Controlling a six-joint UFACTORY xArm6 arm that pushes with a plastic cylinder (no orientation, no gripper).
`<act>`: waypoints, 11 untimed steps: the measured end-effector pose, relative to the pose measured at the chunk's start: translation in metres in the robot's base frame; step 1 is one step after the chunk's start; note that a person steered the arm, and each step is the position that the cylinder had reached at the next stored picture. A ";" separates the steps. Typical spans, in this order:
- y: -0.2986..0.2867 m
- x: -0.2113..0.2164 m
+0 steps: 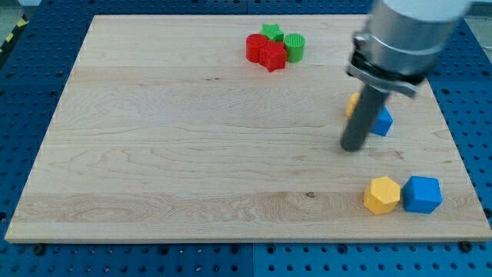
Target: Separate the yellow heart and blue triangle
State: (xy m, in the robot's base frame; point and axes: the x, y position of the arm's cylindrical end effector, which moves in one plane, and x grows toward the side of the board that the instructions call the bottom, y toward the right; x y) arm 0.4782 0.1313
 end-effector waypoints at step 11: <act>0.020 -0.011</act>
